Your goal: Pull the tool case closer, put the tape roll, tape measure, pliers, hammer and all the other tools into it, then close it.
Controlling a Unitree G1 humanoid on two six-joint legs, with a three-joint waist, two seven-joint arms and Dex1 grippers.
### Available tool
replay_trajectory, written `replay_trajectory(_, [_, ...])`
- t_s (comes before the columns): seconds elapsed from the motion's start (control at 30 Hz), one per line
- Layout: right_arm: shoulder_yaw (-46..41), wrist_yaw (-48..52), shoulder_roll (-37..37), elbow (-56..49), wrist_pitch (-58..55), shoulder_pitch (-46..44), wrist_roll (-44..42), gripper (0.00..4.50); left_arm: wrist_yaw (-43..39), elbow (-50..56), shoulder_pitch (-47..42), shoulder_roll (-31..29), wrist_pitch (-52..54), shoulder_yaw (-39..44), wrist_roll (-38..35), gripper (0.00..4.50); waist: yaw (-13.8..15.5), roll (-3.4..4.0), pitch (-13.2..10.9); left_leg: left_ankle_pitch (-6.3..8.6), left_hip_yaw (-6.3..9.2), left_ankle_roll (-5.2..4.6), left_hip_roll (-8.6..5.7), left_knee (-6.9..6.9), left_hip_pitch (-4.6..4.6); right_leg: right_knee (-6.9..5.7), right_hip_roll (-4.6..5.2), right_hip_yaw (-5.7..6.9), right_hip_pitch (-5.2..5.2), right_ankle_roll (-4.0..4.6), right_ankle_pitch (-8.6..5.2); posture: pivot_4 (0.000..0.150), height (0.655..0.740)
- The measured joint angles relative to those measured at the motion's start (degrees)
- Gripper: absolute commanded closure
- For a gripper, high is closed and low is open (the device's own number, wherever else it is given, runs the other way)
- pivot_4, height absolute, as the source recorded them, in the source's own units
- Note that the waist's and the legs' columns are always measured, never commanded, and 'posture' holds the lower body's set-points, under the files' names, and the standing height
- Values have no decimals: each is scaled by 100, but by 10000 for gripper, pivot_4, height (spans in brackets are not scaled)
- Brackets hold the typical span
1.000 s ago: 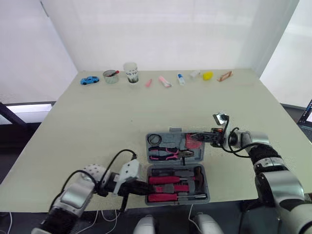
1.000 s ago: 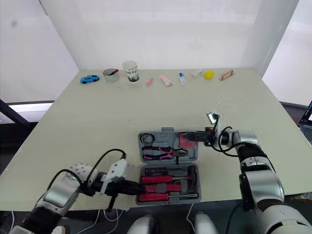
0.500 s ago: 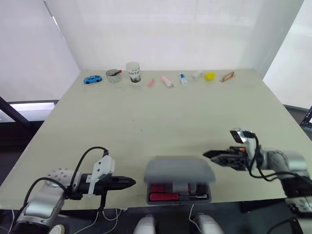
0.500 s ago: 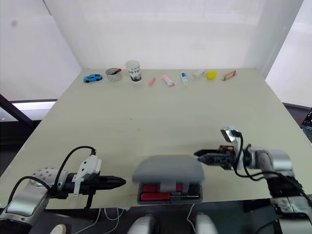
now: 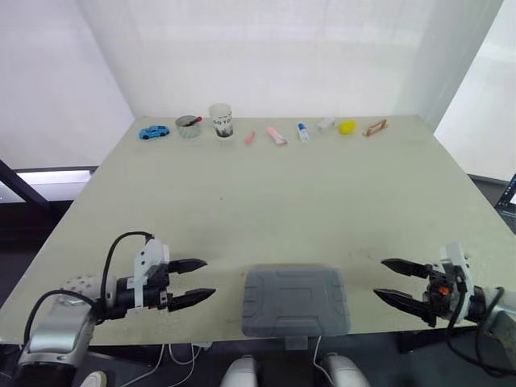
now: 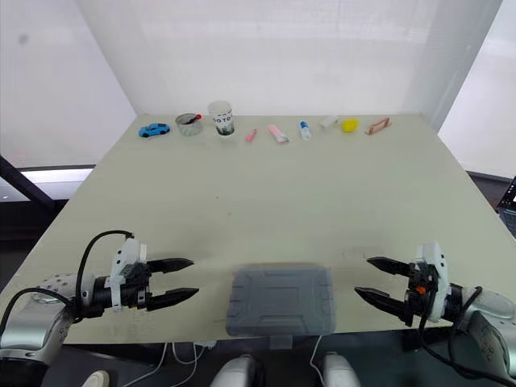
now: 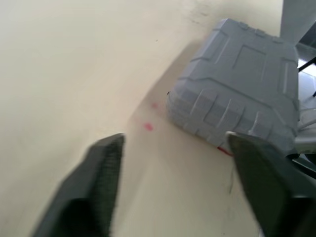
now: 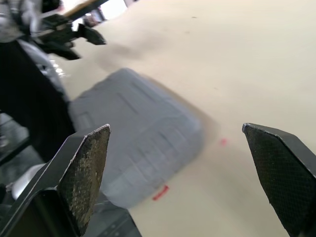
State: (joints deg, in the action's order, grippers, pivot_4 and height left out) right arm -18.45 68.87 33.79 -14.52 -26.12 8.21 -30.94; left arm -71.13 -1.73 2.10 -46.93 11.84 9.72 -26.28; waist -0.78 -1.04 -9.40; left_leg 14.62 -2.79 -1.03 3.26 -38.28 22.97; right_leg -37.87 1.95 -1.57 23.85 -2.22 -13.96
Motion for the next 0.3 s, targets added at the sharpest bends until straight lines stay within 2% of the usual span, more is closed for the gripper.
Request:
replay_trajectory(0.17, [-447,-294,-55,565,1143,380,273,0,866,63,186,120,146,457,76,567,12,-1,0,0,-2,0,-1,0,-2,3,3,-4,-3,-1,-1,1500,7400])
replay_trajectory(0.3, [-497,-308,-5,914,1691,469,418,0,1125,168,447,168,168,483,152,567,-5,-1,0,0,-7,0,1,1,-7,1,2,-6,-3,-1,-1,1500,7400])
